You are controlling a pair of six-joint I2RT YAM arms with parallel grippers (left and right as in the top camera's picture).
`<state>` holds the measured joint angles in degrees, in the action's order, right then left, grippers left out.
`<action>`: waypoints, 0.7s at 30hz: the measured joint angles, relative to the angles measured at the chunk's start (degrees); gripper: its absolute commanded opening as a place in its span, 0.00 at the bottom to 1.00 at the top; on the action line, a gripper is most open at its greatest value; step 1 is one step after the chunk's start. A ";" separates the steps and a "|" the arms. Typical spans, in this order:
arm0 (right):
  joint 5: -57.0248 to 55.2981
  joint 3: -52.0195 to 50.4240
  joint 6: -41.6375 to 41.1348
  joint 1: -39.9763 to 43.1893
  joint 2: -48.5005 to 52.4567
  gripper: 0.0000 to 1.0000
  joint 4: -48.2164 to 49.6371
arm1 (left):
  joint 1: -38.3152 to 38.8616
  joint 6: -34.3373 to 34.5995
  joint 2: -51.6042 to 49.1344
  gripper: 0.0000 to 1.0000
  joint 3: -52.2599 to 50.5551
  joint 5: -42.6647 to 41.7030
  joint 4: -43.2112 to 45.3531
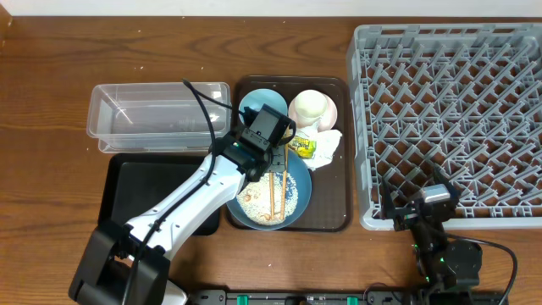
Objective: Sort waste into correct bins and load items into the dishwasher rack
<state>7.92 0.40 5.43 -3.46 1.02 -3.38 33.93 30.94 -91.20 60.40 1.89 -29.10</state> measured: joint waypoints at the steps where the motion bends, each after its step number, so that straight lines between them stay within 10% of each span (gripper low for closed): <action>1: 0.00 0.00 -0.02 0.00 0.00 0.99 0.00 | 0.00 -0.11 0.00 0.34 0.00 -0.02 0.00; 21: 0.00 0.00 0.00 0.00 0.00 0.99 0.00 | -0.85 -5.51 6.49 0.38 3.28 -0.81 -11.06</action>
<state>7.92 0.40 5.43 -3.46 1.02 -3.38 33.08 25.43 -84.71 63.68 1.08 -40.16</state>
